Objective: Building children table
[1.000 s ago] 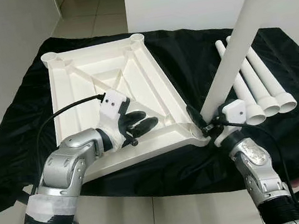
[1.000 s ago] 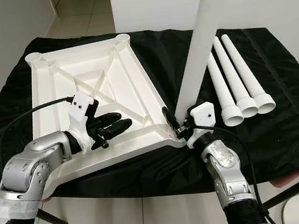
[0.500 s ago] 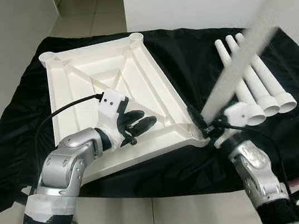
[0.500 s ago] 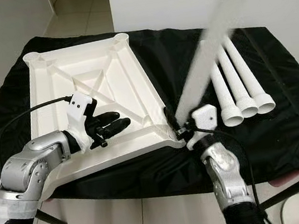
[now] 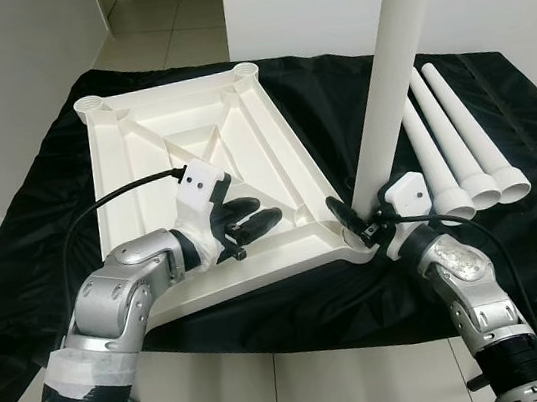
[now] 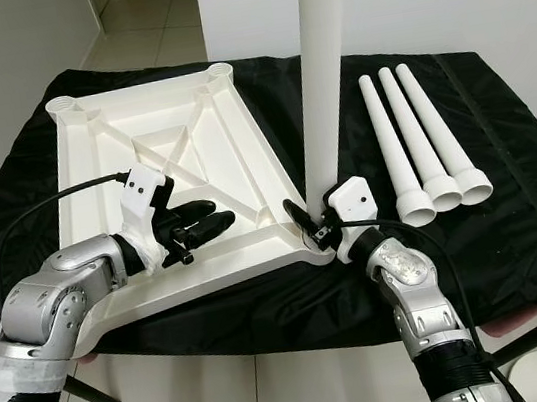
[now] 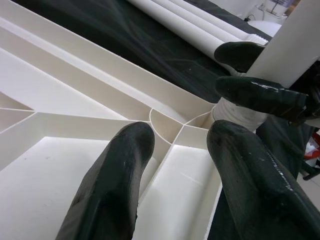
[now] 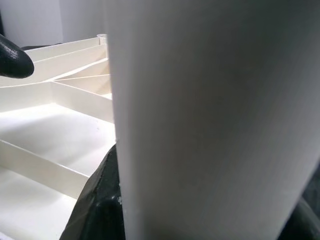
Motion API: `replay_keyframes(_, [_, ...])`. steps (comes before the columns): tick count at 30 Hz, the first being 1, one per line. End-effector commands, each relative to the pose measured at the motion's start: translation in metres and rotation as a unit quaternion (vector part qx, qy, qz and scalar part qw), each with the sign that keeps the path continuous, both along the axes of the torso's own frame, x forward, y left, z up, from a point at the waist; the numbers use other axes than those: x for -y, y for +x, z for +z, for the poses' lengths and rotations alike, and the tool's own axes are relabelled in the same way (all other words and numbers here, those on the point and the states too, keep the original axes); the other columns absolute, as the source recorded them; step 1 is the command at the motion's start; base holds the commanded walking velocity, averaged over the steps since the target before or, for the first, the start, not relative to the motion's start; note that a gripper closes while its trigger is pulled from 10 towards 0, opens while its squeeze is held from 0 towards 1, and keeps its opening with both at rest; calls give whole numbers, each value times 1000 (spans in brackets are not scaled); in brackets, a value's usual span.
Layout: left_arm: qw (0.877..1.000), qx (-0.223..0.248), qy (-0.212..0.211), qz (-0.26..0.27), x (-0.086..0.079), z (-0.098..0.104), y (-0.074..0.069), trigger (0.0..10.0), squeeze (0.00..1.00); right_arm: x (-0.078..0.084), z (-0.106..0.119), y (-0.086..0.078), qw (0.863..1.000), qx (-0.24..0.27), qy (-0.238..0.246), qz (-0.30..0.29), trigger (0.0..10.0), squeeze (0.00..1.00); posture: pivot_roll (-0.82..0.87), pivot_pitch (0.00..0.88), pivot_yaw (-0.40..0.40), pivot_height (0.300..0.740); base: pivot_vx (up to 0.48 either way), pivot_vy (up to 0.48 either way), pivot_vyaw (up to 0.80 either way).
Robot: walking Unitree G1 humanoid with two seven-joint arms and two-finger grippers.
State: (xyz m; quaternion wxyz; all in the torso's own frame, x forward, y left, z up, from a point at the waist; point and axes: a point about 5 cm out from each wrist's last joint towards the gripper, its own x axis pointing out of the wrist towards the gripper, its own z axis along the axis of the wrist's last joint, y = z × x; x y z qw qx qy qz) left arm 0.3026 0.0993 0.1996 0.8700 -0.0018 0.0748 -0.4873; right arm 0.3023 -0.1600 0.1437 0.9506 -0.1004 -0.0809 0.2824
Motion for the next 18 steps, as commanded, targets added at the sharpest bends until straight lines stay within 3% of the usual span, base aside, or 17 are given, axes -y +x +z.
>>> replay_keyframes(1, [1000,-1,0,-2,0,1,0,10000,0,2,-50,-11,991,-132,-14,0,10000,0,7,104,-5,740,0,0,0])
replay_keyframes(5, [1000,-1,0,-4,1,1,-2,10000,0,8,-50,-6,985,-160,62,-18,10000,0,5,108,-2,740,0,0,0])
replay_keyframes(8, [1000,-2,0,-5,0,2,-1,10000,0,11,-52,-4,981,-177,73,-27,10000,0,7,111,-2,740,0,0,0])
replay_keyframes(18, [1000,-2,0,-4,0,2,-1,10000,0,13,-53,-3,984,-174,40,-21,10000,0,7,117,-2,740,0,0,0])
